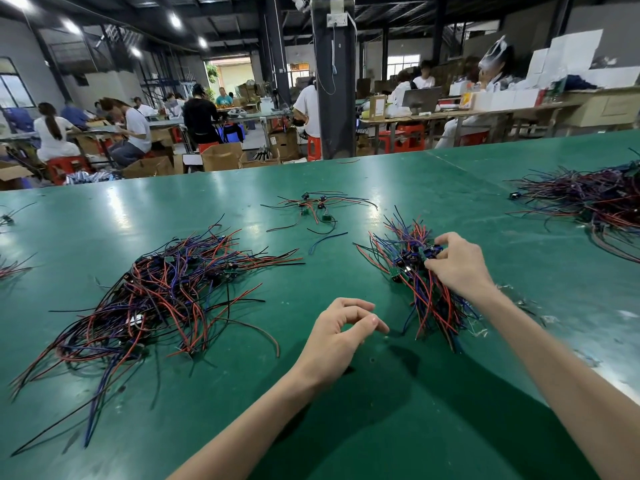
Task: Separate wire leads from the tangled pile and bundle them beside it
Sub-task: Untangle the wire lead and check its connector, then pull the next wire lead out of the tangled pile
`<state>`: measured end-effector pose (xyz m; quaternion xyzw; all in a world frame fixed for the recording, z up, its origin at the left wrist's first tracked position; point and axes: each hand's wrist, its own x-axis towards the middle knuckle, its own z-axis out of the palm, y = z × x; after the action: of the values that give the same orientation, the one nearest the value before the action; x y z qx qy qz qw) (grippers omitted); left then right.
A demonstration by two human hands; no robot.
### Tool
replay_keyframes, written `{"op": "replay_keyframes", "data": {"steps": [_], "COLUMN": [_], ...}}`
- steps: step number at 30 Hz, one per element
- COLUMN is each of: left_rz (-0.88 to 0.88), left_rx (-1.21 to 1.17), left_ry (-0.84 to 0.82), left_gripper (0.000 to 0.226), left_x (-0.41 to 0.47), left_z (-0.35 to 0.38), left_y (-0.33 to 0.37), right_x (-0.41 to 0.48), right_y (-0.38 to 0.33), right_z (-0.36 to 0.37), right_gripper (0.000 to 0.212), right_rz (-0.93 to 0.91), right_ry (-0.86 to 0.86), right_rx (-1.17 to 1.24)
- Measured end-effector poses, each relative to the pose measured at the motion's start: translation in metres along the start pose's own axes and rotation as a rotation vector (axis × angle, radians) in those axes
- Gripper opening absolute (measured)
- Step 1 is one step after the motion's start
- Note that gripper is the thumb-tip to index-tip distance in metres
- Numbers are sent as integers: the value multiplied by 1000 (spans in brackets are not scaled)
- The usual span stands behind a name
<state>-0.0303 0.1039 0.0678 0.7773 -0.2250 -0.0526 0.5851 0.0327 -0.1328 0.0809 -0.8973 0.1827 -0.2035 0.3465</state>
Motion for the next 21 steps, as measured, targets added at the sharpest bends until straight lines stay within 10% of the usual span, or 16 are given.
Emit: {"op": "replay_keyframes", "data": {"steps": [6,11,21], "left_rz": [45,188,-396], "left_rx": [127,750,1260], "left_ry": [50,270,415], "left_gripper": [26,35,33], "left_x": [4,15,26], "left_z": [-2,-27,-118], "left_y": [-9,-14,-32], "right_x": [-13,-26,-70], "right_y": [-4,-15,-39], "right_z": [7,7,42], "right_gripper": [31,28,24], "right_rz": [-181,-359,-619], "right_ry": [88,164,-90], "right_rx": [-261,-353,-366]}}
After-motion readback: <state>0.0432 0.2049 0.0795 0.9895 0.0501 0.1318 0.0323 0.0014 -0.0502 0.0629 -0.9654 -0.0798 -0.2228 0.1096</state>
